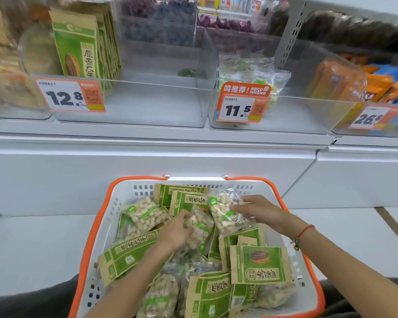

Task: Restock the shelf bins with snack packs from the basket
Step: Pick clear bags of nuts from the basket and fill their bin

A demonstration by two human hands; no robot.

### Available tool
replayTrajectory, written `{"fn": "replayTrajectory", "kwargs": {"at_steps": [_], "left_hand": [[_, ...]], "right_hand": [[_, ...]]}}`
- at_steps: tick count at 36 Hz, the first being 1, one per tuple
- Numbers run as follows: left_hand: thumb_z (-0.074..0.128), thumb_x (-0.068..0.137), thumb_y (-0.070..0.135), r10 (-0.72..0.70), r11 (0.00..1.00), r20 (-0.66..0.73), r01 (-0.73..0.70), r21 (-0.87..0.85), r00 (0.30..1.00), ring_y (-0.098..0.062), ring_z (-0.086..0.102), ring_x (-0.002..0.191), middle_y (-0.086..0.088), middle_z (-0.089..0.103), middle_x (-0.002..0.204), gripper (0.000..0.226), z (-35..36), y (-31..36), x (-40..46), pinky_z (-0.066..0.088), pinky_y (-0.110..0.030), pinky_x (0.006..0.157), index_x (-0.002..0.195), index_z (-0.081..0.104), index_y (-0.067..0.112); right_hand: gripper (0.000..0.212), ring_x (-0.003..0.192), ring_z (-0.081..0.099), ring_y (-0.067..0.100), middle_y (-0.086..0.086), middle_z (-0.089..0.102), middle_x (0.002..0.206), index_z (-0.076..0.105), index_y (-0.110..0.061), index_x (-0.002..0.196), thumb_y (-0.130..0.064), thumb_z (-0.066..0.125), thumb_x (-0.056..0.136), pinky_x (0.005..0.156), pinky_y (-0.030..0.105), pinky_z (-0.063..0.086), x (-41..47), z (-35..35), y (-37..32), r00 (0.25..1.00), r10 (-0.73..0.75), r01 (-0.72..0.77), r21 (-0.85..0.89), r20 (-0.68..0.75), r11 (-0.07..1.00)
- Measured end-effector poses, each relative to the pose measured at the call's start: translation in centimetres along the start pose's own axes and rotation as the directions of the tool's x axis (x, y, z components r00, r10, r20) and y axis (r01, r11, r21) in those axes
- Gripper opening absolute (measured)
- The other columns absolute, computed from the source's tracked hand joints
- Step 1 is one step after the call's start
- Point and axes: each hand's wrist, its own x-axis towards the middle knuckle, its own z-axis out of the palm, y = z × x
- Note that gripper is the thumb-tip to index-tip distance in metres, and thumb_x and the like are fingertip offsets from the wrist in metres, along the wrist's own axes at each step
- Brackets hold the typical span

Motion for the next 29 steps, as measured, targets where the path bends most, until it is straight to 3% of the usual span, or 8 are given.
{"fn": "replayTrajectory", "kwargs": {"at_steps": [5,10,14,18,22,25,27,29], "left_hand": [[0.058,0.092,0.026,0.064,0.928,0.118,-0.016,-0.372,0.991,-0.010,0.055,0.099,0.006,0.053,0.125,0.047,-5.8,3.4,-0.8,0.047,-0.020,0.074,0.137,0.042,0.028],[0.060,0.087,0.044,0.073,0.976,0.369,0.010,-0.217,0.926,-0.008,0.048,0.114,0.014,0.052,0.128,0.046,-10.7,6.9,-1.9,0.044,-0.017,0.076,0.132,0.051,0.035],[0.063,0.088,0.035,0.140,0.931,0.345,-0.005,-0.365,0.928,-0.003,0.054,0.089,0.009,0.061,0.113,0.022,-10.9,8.5,-2.3,0.043,-0.019,0.075,0.110,0.063,0.032],[0.068,0.080,0.040,0.206,0.800,0.318,0.028,-0.599,0.926,-0.005,0.064,0.069,0.003,0.069,0.090,0.036,-10.9,9.1,-2.5,0.046,-0.027,0.077,0.110,0.066,0.019],[0.069,0.078,0.048,0.354,0.383,0.252,0.106,-0.918,0.901,-0.022,0.066,0.092,-0.010,0.068,0.104,0.059,-10.7,9.3,-2.4,0.041,-0.041,0.105,0.120,0.065,0.006],[0.092,0.050,0.037,0.382,0.154,0.080,0.022,-0.988,0.920,-0.022,0.066,0.095,-0.009,0.068,0.097,0.065,-9.3,10.8,-2.3,0.048,-0.036,0.099,0.105,0.070,0.010],[0.082,0.064,0.041,0.318,0.178,-0.014,-0.075,-0.981,0.948,-0.019,0.066,0.102,-0.007,0.071,0.101,0.061,-8.6,11.9,-2.1,0.050,-0.034,0.098,0.115,0.063,0.013],[0.059,0.081,0.044,0.271,0.341,-0.095,-0.188,-0.921,0.958,-0.016,0.063,0.110,-0.004,0.070,0.112,0.047,-8.8,12.9,-2.1,0.047,-0.030,0.097,0.122,0.058,0.020]], "right_hand": [[0.041,0.078,0.051,0.006,-0.016,0.050,0.077,0.065,-0.020,0.093,-0.054,0.074,0.073,0.077,0.022,0.041,-1.7,-2.8,-2.7,0.977,-0.205,0.210,-0.089,0.062,0.974],[0.033,0.125,0.047,-0.003,-0.017,0.052,0.136,0.072,-0.024,0.110,-0.040,0.069,0.081,0.104,0.019,0.036,-3.3,-4.0,-5.4,0.941,-0.300,0.314,-0.075,0.156,0.946],[0.054,0.101,0.064,0.027,0.018,0.066,0.112,0.060,0.003,0.116,-0.041,0.066,0.085,0.090,0.031,0.051,-3.9,-3.8,-6.0,0.926,-0.323,0.318,0.059,0.194,0.946],[0.064,0.075,0.056,0.016,0.011,0.062,0.089,0.060,0.010,0.112,-0.041,0.072,0.076,0.058,0.018,0.045,-4.5,-3.8,-6.7,0.949,-0.296,0.250,0.316,0.105,0.915],[0.043,0.080,0.058,0.021,0.011,0.066,0.099,0.071,-0.007,0.104,-0.035,0.074,0.072,0.065,0.022,0.049,-4.5,-4.1,-7.1,0.971,-0.238,0.207,0.584,-0.024,0.785],[0.033,0.081,0.064,0.023,0.008,0.071,0.103,0.071,-0.011,0.105,-0.031,0.070,0.079,0.071,0.025,0.054,-4.5,-3.6,-7.9,0.972,-0.212,0.221,0.720,-0.105,0.658],[0.031,0.090,0.067,0.021,0.007,0.073,0.105,0.070,-0.011,0.106,-0.033,0.067,0.084,0.076,0.026,0.055,-4.7,-3.5,-8.2,0.958,-0.217,0.288,0.645,-0.189,0.708],[0.028,0.099,0.067,0.018,0.002,0.073,0.105,0.072,-0.013,0.100,-0.035,0.070,0.083,0.086,0.027,0.051,-5.0,-3.9,-8.5,0.903,-0.271,0.401,0.428,-0.332,0.810]]}}
